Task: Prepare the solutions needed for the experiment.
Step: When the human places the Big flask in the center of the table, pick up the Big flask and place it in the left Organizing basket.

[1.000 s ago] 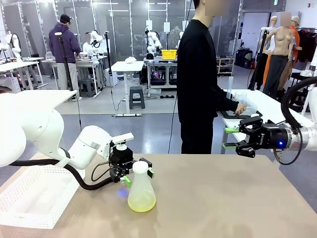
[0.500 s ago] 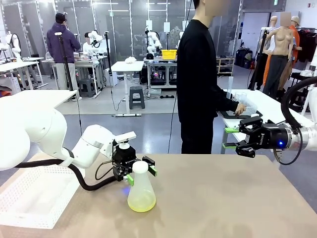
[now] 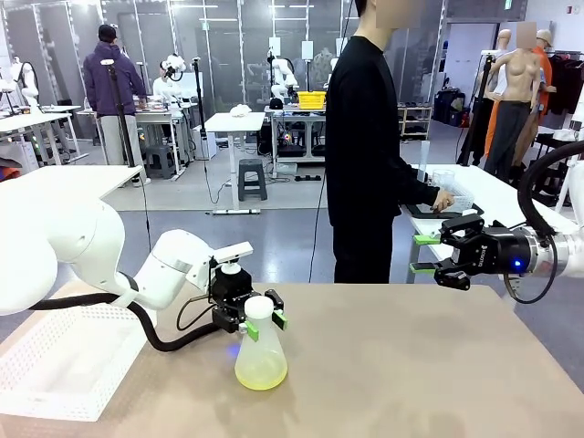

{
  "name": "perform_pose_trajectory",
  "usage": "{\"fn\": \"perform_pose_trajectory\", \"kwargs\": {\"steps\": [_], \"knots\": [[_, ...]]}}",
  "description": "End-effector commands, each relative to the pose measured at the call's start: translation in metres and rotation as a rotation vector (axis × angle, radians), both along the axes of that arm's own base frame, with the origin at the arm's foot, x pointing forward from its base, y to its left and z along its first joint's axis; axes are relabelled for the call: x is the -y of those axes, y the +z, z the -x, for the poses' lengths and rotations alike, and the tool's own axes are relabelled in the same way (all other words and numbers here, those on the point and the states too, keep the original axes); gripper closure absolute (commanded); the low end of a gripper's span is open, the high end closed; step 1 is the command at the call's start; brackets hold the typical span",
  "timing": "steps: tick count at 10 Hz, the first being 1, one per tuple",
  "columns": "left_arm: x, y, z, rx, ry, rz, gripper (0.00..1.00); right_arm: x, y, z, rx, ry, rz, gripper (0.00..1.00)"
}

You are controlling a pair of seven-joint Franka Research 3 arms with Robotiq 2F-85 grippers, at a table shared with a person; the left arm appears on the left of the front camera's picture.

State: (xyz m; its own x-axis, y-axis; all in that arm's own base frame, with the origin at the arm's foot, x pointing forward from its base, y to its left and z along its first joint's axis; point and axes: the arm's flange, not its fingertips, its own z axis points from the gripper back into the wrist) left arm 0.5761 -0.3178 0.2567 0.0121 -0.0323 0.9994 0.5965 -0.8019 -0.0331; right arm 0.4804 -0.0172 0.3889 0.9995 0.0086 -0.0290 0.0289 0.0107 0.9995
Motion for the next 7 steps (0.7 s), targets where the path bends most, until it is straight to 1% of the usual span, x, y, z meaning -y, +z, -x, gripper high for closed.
{"fn": "perform_pose_trajectory", "kwargs": {"steps": [1,2,3,4,5,6,7], "knots": [[-0.0047,-0.0139,-0.0034,-0.048,-0.006,0.011,0.56,-0.0005,0.0014,-0.0004,0.002,-0.002,-0.002,0.45],[-0.0054,-0.0143,-0.0031,-0.048,-0.003,0.01,0.46,-0.0005,0.0014,-0.0004,0.002,-0.002,-0.002,0.45],[-0.0068,-0.0138,-0.005,-0.066,0.006,0.023,0.75,-0.0005,0.0014,-0.0004,0.002,-0.002,-0.002,0.45],[-0.0076,-0.0136,-0.0054,-0.06,0.011,0.021,0.65,-0.0005,0.0014,-0.0004,0.002,-0.002,-0.002,0.45],[-0.008,-0.0134,-0.0061,-0.06,0.015,0.02,0.94,-0.0005,0.0014,-0.0004,0.002,-0.002,-0.002,0.45],[-0.0094,-0.0124,-0.0068,-0.064,0.02,0.021,0.83,-0.0005,0.0014,-0.0004,0.002,-0.002,-0.002,0.45],[-0.0096,-0.0117,-0.0078,-0.066,0.024,0.016,1.0,-0.0005,0.0014,-0.0004,0.002,-0.002,-0.002,0.45]]}}
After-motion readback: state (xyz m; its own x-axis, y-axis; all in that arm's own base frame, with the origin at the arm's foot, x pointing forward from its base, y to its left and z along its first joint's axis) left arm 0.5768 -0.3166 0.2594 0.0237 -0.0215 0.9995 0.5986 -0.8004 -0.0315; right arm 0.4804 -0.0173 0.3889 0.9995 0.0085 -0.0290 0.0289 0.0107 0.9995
